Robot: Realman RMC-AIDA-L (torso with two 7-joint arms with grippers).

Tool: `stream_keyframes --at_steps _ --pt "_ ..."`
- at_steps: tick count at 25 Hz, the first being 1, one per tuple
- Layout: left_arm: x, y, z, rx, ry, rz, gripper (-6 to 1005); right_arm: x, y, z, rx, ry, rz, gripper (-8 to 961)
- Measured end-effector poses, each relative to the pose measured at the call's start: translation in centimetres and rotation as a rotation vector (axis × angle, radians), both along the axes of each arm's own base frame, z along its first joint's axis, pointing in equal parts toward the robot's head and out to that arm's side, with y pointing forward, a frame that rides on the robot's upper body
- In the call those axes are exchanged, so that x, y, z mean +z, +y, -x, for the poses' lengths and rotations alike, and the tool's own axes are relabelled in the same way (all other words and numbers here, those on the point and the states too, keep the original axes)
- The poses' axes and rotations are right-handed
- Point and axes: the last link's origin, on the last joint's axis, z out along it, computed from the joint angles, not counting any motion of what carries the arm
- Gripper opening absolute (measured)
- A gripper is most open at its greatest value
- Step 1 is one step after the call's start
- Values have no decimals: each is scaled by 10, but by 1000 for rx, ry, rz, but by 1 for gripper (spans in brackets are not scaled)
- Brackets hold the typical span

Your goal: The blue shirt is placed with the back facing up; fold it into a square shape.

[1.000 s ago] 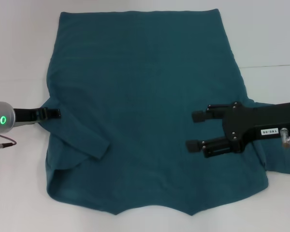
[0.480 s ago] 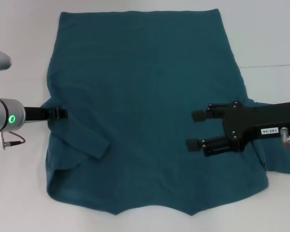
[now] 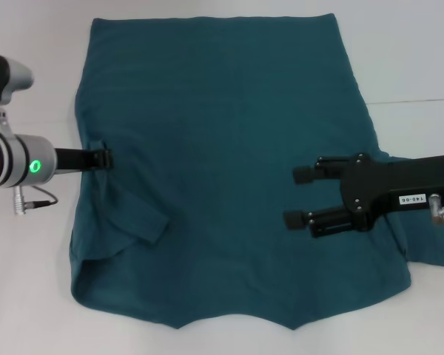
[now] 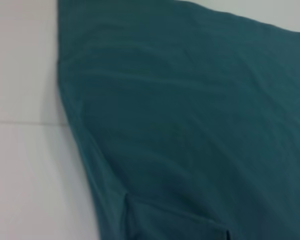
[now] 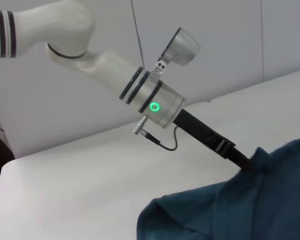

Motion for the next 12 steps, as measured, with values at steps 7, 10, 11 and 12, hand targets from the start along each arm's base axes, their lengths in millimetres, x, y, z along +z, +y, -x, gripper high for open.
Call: stream_keyframes --at_steps 7,10,11,12 --pt "-12 5 -23 -51 -11 13 -1 -1 -1 -1 -1 10 1 912" --pt "-14 6 -26 -56 -12 2 1 -2 -2 -2 1 11 3 912" --pt "-15 7 -27 -58 -12 -4 1 -2 -2 -2 0 12 4 912" --pt "-16 8 -28 -59 -11 -20 10 -3 -2 -3 -1 13 7 912"
